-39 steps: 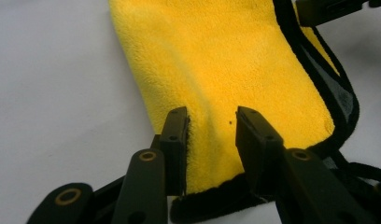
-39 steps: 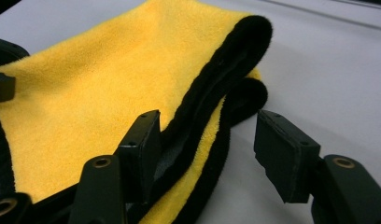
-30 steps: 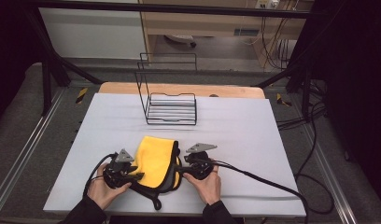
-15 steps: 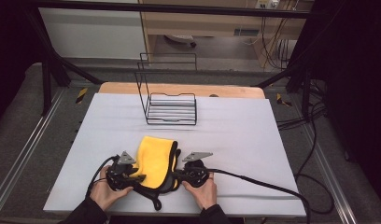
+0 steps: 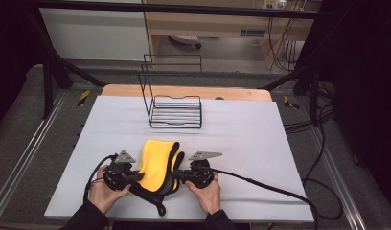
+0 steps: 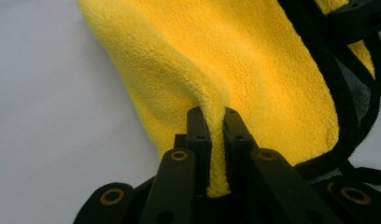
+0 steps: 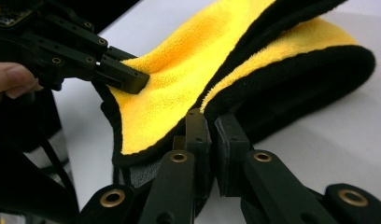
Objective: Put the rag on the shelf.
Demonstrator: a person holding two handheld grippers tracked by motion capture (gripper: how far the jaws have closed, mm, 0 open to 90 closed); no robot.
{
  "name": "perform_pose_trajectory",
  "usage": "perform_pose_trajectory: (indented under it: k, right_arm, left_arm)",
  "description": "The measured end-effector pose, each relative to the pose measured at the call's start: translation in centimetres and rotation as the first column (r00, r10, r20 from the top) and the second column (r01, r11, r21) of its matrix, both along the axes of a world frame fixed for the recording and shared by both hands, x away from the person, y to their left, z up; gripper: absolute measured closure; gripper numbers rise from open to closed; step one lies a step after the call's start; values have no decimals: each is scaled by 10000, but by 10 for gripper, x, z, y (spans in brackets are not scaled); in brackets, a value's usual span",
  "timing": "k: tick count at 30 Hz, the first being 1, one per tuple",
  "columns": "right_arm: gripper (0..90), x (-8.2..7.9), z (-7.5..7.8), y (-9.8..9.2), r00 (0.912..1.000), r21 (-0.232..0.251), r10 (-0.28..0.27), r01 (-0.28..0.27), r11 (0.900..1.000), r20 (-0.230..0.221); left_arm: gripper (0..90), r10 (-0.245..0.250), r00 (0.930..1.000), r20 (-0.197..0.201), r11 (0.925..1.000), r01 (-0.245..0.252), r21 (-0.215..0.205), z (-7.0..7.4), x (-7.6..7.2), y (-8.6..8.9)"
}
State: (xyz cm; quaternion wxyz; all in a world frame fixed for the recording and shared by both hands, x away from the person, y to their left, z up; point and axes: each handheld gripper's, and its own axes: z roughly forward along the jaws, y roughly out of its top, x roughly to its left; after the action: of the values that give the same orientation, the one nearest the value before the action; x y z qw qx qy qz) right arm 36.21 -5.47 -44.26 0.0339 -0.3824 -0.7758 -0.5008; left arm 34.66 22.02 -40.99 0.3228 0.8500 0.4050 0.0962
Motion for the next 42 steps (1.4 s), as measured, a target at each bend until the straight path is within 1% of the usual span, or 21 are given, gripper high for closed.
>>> perform_pose_trajectory:
  k: [2,3,4,6,7,9,11,12,13,14,15,18,20,25,29,32,34,37,39,40,42]
  right_arm:
    - [856,1,0,3,10000,6,-13,13,10000,15]
    - [854,3,-3,11,10000,83,37,-36,10000,-54]
    - [854,3,-3,11,10000,83,37,-36,10000,-54]
    - [844,5,-7,19,9999,-89,75,-76,9999,-132]
    - [821,4,-9,23,9999,-281,147,-149,9995,-74]
    - [701,4,-13,24,9998,-661,202,-206,9976,-56]
    - [582,1,-13,21,9993,-1371,244,-202,9904,294]
    - [542,-2,-11,19,9980,-1552,222,-128,9878,586]
    - [481,-11,-4,15,9935,-1752,422,-233,9842,1053]
    - [464,-16,1,14,9906,-1728,462,-234,9847,1290]
    - [464,-16,1,14,9906,-1728,462,-234,9847,1290]
    - [482,-30,14,13,9878,-1175,599,-431,9921,1436]
    - [504,-37,16,15,9883,-1101,824,-684,9916,1281]
    - [515,-50,6,34,9823,-1598,1557,-1380,9775,1040]
    - [557,-56,-6,47,9775,-2335,1938,-1699,9574,836]
    - [622,-60,-10,49,9799,-2660,1776,-1479,9526,912]
    - [658,-61,-10,49,9794,-2865,1908,-1643,9439,668]
    - [737,-68,-11,51,9787,-3053,1871,-1532,9398,850]
    - [858,-69,-11,51,9781,-3152,1873,-1500,9371,914]
    - [900,-68,-11,50,9773,-2975,2015,-1735,9388,661]
    - [900,-68,-10,50,9766,-2998,2059,-1786,9371,620]
  left_arm:
    - [837,126,9999,-20,9999,-126,-104,3,2,5]
    - [837,152,9999,-1,9998,-152,-88,4,3,7]
    - [837,193,9998,-27,9998,-193,-40,4,4,9]
    - [837,228,9997,-68,9997,-227,70,2,7,12]
    - [837,236,9997,-106,9995,-234,225,1,8,13]
    - [837,278,9994,-201,9987,-269,424,-3,9,14]
    - [837,260,9993,-254,9983,-247,526,-7,10,15]
    - [836,251,9993,-273,9979,-234,606,-8,11,15]
    - [836,207,9995,-256,9976,-190,664,-9,11,15]
    - [836,211,9995,-245,9975,-193,679,-9,11,15]
    - [836,222,9995,-217,9974,-206,688,-9,11,14]
    - [836,150,9999,-85,9965,-142,828,-10,9,13]
    - [836,94,10000,-21,9960,-92,888,-10,8,12]
    - [835,79,9999,70,9969,-84,786,-11,7,13]
    - [835,101,9999,80,9972,-107,743,-11,7,14]
    - [835,143,9998,107,9970,-150,758,-11,6,13]
    - [835,186,9998,120,9970,-195,755,-12,6,13]
    - [835,226,9997,123,9972,-234,712,-12,6,13]
    - [834,258,9996,139,9973,-267,684,-11,6,13]
    - [835,268,9995,152,9974,-277,669,-11,5,13]
    - [834,312,9994,172,9981,-320,519,-9,4,14]
